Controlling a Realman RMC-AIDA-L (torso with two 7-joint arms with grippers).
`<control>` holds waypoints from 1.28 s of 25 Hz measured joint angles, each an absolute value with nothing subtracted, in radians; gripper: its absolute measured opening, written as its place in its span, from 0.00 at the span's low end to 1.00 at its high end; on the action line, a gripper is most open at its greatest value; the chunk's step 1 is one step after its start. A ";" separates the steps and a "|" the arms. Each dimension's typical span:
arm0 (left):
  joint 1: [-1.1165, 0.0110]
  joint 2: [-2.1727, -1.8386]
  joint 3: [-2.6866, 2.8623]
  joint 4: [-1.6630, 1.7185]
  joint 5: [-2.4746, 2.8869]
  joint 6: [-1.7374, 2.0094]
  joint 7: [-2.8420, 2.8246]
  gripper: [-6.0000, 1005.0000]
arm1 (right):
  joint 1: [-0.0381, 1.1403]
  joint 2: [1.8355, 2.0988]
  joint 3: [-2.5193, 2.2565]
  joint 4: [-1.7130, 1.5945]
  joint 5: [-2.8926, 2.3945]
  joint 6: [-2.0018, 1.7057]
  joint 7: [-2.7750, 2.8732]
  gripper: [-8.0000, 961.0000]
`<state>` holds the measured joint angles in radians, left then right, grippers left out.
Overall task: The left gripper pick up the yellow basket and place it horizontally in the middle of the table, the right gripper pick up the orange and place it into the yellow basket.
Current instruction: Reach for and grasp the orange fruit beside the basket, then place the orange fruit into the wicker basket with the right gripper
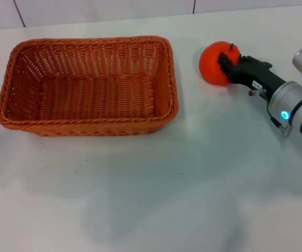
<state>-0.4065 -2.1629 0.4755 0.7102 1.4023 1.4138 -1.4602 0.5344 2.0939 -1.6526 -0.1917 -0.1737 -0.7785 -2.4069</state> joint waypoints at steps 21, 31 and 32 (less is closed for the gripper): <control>-0.392 -2.157 0.437 0.718 1.394 1.387 -1.424 0.90 | 0.523 2.089 -1.649 -0.400 -0.202 -0.964 -2.394 0.24; -0.363 -2.154 0.420 0.738 1.396 1.282 -1.374 0.90 | 0.568 2.097 -1.741 -0.503 -0.364 -0.967 -2.243 0.14; -0.361 -2.155 0.420 0.739 1.396 1.278 -1.373 0.90 | 0.579 2.098 -1.759 -0.503 -0.375 -0.967 -2.227 0.14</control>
